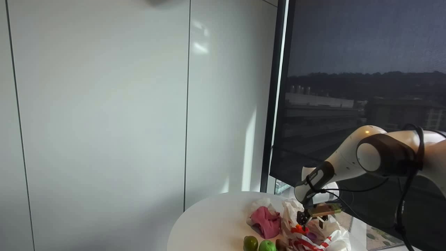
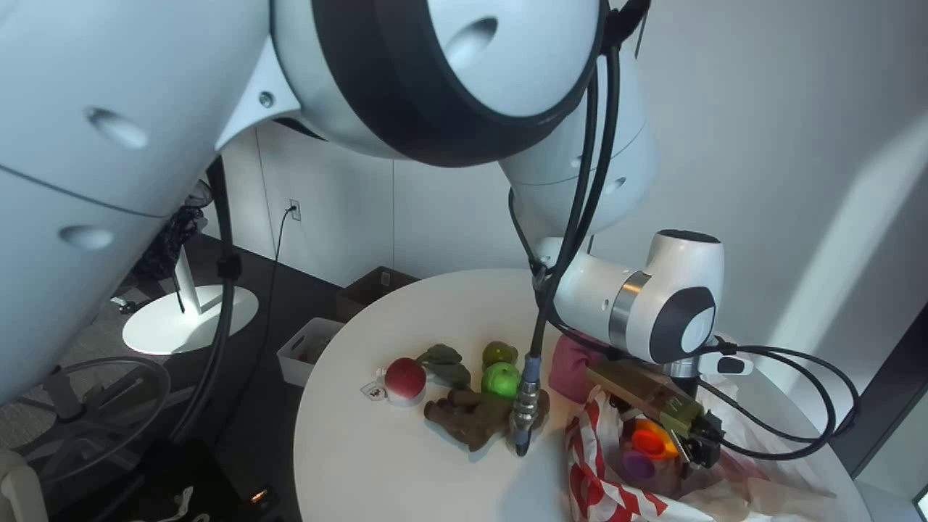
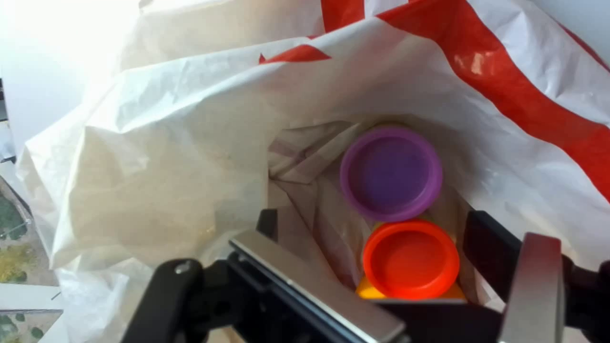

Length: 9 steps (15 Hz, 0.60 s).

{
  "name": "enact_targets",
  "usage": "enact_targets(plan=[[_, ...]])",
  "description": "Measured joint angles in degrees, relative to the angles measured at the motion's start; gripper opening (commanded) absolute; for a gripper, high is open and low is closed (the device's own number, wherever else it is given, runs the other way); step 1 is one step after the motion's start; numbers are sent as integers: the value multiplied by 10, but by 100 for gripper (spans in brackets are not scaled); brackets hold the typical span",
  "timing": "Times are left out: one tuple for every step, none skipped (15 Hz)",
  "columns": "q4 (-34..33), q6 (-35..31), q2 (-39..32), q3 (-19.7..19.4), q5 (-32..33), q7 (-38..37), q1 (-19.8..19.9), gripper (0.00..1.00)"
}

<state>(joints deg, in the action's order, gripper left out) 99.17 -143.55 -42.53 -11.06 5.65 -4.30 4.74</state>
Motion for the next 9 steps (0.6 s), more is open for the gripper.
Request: enact_targets(plan=[[-3, -1, -7, 0, 0, 0, 0, 100], [-7, -1, -13, 0, 0, 0, 0, 100], [-13, -1, -19, 1, 0, 0, 0, 100], [-19, -1, -23, 1, 0, 0, 1, 100], [-25, -1, -28, 2, 0, 0, 2, 100], [-32, -1, -33, 2, -2, 0, 3, 100], [-38, 0, -39, 3, -3, 0, 4, 100], [-44, 0, -44, 4, -4, 0, 5, 100], [-49, 1, -50, 5, -5, -1, 7, 100]])
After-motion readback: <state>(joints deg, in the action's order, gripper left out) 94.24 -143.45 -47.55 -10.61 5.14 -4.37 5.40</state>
